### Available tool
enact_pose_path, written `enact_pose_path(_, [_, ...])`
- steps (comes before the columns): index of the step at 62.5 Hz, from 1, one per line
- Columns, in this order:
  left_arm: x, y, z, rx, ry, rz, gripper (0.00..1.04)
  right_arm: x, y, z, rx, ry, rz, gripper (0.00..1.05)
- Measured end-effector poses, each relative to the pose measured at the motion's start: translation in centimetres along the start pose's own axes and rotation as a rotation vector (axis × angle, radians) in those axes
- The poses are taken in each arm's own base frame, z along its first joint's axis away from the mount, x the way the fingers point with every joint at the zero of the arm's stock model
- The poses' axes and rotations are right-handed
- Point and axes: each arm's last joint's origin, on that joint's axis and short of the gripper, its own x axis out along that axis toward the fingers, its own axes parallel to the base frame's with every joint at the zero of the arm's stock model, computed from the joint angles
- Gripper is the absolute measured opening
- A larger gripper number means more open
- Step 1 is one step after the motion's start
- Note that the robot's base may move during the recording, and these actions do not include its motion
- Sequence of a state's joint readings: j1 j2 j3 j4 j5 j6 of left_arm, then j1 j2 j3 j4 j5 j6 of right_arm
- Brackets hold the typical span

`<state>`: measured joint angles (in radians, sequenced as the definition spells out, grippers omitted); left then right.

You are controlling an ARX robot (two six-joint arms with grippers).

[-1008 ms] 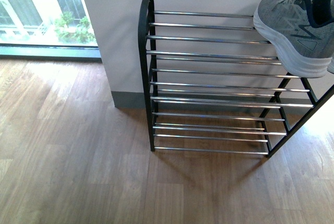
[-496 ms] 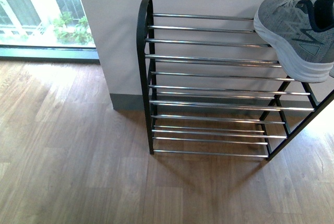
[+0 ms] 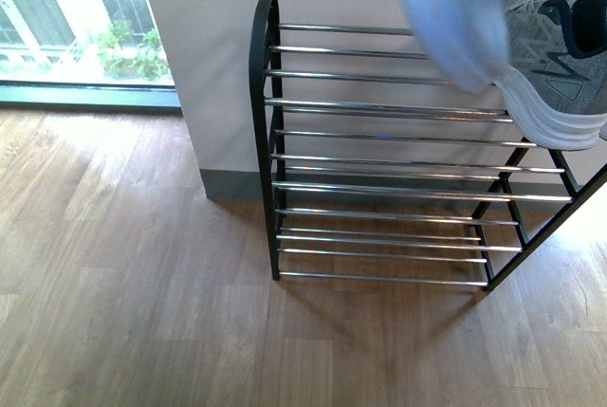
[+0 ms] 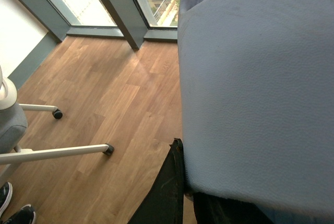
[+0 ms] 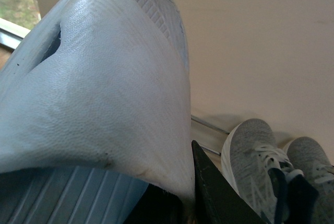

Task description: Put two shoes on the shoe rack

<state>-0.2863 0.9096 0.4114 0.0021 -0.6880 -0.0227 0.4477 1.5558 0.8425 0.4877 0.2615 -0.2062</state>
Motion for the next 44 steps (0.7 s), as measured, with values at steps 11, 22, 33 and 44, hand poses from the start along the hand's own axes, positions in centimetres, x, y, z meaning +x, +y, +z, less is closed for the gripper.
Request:
enact_pose_path(11, [0.0, 0.0, 0.0, 0.0, 0.0, 0.0, 0.02, 6.1, 1.5, -1.4, -0.075, 0.061, -0.052, 0.01])
enact_pose_path(22, [0.0, 0.0, 0.0, 0.0, 0.0, 0.0, 0.02, 12.1, 2.1, -4.4, -0.226, 0.103, -0.119, 0.01])
enact_pose_path(33, [0.0, 0.0, 0.0, 0.0, 0.0, 0.0, 0.02, 14.9, 1.0, -8.0, -0.392, 0.169, -0.153, 0.01])
enact_pose_path(44, [0.0, 0.0, 0.0, 0.0, 0.0, 0.0, 0.02, 16.4, -1.5, -10.5, -0.508, 0.227, -0.215, 0.01])
